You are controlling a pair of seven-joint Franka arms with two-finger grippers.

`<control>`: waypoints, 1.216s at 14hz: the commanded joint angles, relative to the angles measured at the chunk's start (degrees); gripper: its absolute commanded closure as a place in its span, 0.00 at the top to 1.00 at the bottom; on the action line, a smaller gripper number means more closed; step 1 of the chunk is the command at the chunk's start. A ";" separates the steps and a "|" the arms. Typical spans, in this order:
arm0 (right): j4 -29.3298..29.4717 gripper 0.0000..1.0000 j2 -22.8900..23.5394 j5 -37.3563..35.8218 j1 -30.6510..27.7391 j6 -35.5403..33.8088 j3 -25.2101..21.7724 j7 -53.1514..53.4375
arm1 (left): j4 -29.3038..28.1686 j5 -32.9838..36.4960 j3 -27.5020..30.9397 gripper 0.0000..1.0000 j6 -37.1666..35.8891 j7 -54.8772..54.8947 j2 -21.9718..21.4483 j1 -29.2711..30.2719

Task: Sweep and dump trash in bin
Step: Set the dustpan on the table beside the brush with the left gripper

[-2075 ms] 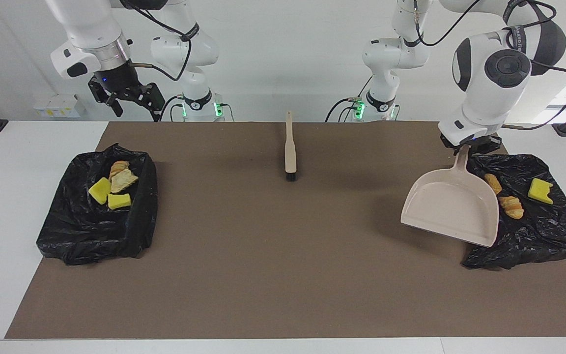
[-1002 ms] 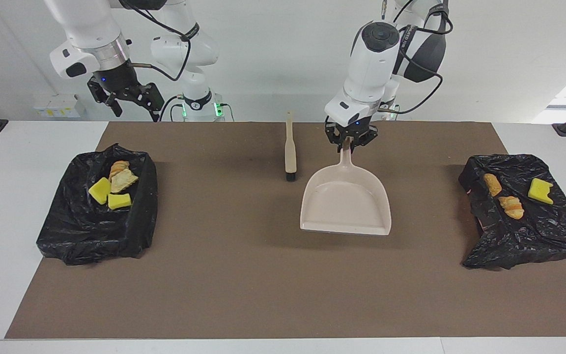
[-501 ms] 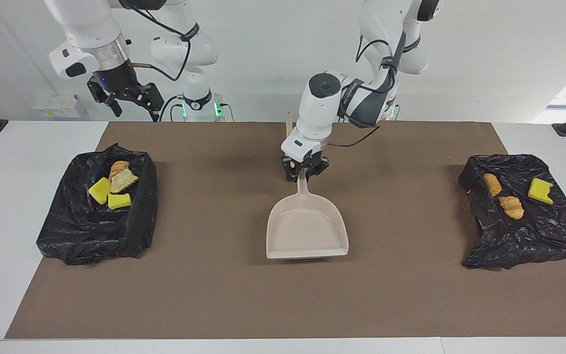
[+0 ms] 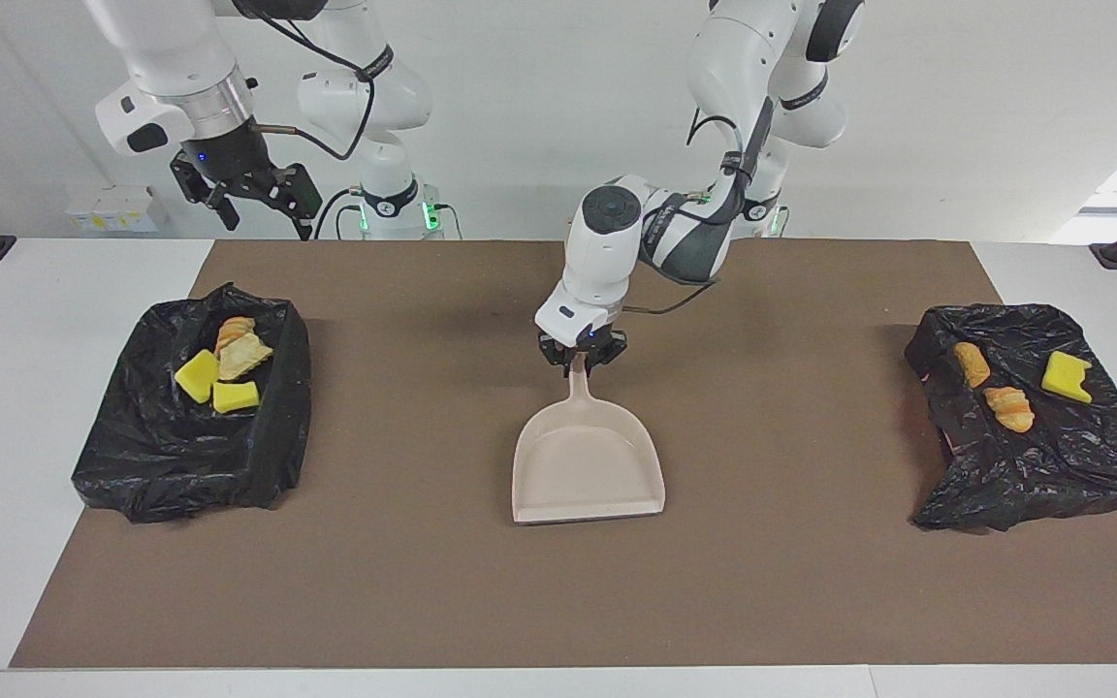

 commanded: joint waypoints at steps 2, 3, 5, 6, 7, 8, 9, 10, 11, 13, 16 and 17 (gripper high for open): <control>-0.65 1.00 -0.40 0.42 -0.77 0.58 0.26 -0.90 | 0.48 1.55 1.25 1.00 -0.53 -0.92 -0.90 -0.32; -0.57 1.00 -0.40 0.42 -0.77 0.67 0.26 -0.90 | 0.66 1.55 1.77 1.00 -1.49 -0.83 -1.78 -0.14; -0.57 1.00 -0.40 0.50 -0.77 0.58 0.17 -0.90 | 0.66 1.63 2.39 1.00 -3.60 0.31 -4.06 1.43; -0.57 1.00 -0.40 0.42 -0.77 0.58 0.17 -0.90 | 0.75 1.63 2.91 1.00 -4.74 0.49 -5.12 2.49; -0.57 1.00 -0.40 0.42 -0.77 0.67 0.17 -0.90 | 1.01 2.16 3.44 1.00 -5.89 0.92 -5.83 3.54; -0.57 1.00 -0.40 0.42 -0.77 0.67 0.26 -0.90 | 1.88 3.29 3.88 1.00 -7.11 1.80 -6.18 4.25; -0.57 1.00 -0.40 0.42 -0.77 0.67 0.26 -0.90 | 2.85 3.65 4.84 1.00 -8.00 2.24 -6.45 5.30; -0.57 1.00 -0.40 0.42 -0.77 0.67 0.26 -0.90 | 3.73 3.74 5.11 1.00 -9.57 3.81 -7.06 6.70; -0.57 1.00 -0.40 0.42 -0.77 0.67 0.17 -0.90 | 4.69 3.74 5.11 1.00 -10.89 7.74 -7.24 8.54; -0.57 1.00 -0.40 0.42 -0.77 0.67 0.08 -1.07 | 7.76 3.31 5.29 1.00 -14.58 12.95 -7.76 12.67; -0.39 1.00 -0.22 0.59 -0.68 0.84 0.43 -0.81 | 9.01 2.60 5.38 1.00 -18.45 21.12 -10.31 18.74; -0.39 1.00 -0.22 0.51 -0.68 0.76 0.52 -0.81 | 9.18 1.73 5.20 1.00 -19.86 24.19 -11.53 20.93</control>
